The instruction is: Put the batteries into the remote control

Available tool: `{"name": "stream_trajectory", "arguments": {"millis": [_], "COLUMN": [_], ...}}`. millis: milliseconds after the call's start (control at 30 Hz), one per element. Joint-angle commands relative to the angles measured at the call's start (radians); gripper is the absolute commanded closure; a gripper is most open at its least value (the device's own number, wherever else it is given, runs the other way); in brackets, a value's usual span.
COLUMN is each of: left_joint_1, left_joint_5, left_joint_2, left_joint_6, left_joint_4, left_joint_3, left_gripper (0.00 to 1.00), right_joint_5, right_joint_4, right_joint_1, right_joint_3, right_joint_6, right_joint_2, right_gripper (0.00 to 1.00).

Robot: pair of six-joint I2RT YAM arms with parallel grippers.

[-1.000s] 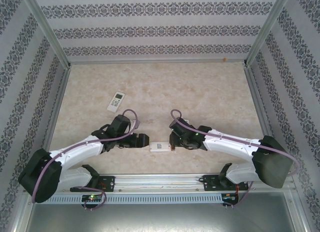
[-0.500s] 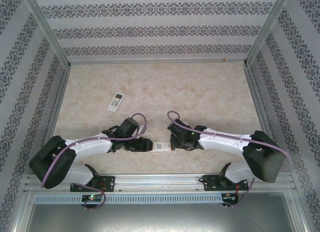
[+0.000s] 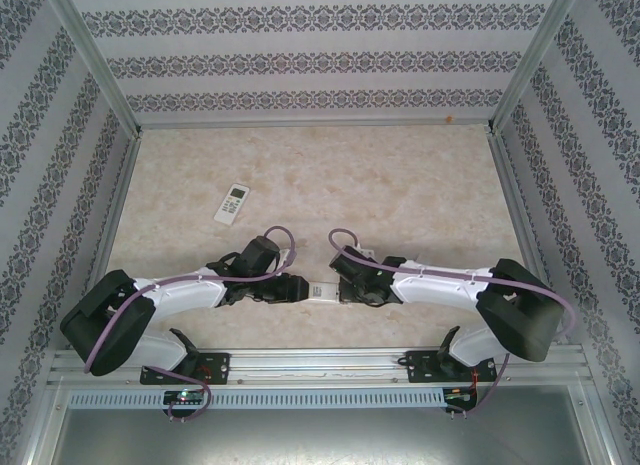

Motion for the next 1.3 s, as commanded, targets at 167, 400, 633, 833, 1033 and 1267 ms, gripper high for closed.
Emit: {"name": "stream_trajectory", "arguments": {"millis": [167,400,633,833,1033,1267], "left_joint_1": [-0.015,-0.015,-0.015,-0.015,-0.015,-0.014], "left_joint_5": [-0.039,-0.046,-0.056,-0.094,-0.166,-0.197], "left_joint_2": [-0.015,-0.004,-0.004,-0.035,-0.075,0.028], "left_joint_6": [-0.012,-0.006,0.016,0.028,0.067,0.067], "left_joint_4": [0.009,0.004,-0.033,-0.077,-0.175,-0.195], "left_joint_3": [-0.010,-0.003,0.017,0.022,0.069,0.157], "left_gripper": [0.51,0.51,0.51,0.51,0.51,0.51], "right_joint_5": [0.050,0.049,0.030,0.020,0.003,0.003], "right_joint_4": [-0.172,-0.152,-0.105,-0.103,-0.136,-0.188], "right_joint_1": [0.030,0.027,0.027,0.027,0.032,0.043], "right_joint_3": [0.086,0.120,0.122,0.113,0.105,0.103], "right_joint_6": [-0.007,0.008,0.019,0.022,0.042,0.139], "right_joint_2": [-0.089,-0.039,0.034,0.068,0.109,0.140], "right_gripper": [0.87,0.81,0.81,0.85,0.87,0.82]}}
